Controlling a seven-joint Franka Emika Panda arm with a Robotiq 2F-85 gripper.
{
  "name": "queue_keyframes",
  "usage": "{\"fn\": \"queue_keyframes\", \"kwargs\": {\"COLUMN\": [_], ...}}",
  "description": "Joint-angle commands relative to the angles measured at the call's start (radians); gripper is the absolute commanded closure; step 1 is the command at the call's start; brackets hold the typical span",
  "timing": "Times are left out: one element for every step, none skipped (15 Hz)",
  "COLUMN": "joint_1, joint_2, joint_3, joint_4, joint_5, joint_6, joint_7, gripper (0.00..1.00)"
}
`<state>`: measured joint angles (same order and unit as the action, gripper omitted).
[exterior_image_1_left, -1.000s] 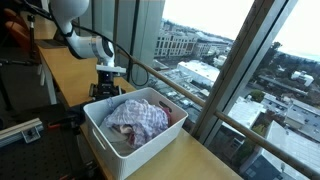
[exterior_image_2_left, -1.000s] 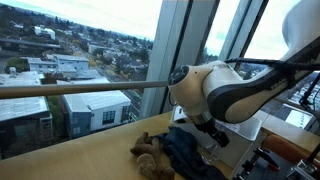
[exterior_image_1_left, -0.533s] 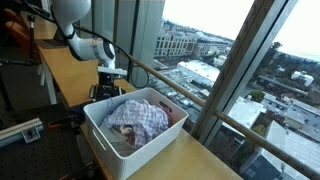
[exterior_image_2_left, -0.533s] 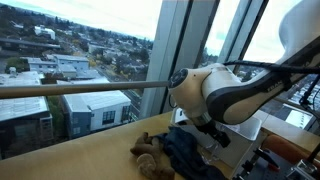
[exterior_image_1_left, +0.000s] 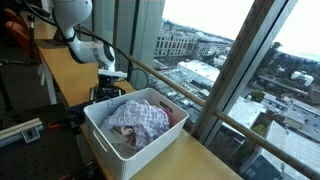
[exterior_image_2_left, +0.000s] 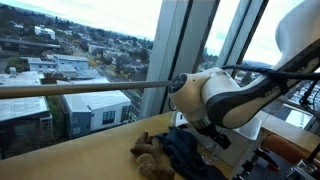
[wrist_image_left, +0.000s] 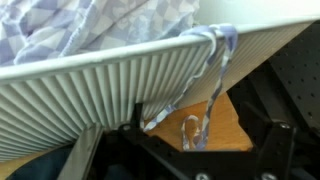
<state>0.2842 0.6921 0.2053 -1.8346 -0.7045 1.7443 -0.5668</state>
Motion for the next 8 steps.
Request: {"fn": "queue_keyframes", "kwargs": {"joint_1": [-0.011,-0.012,-0.012,-0.013,-0.013,-0.014,-0.015,-0.016], "joint_2": [0.017,0.018,0.019,0.020,0.022,0.024,0.027,0.029], "joint_3": [0.001,0.001,0.002,0.002,0.002,0.002,0.002,0.003], "joint_4": [0.014,0.013,0.012,0.012,0.011,0.011,0.011,0.009], "joint_5": [-0.025,-0.026,-0.027,-0.028,-0.030,-0.032,-0.034,-0.036], "joint_6": [-0.022,-0.021,-0.020,-0.019,-0.018,-0.018,-0.017,-0.016], "joint_7": [-0.019,-0.018,-0.018,-0.018,-0.017,-0.017,-0.016,-0.015], "gripper": [0.31,0.40,0.47,0.55,0.63,0.70,0.79,0.85]}}
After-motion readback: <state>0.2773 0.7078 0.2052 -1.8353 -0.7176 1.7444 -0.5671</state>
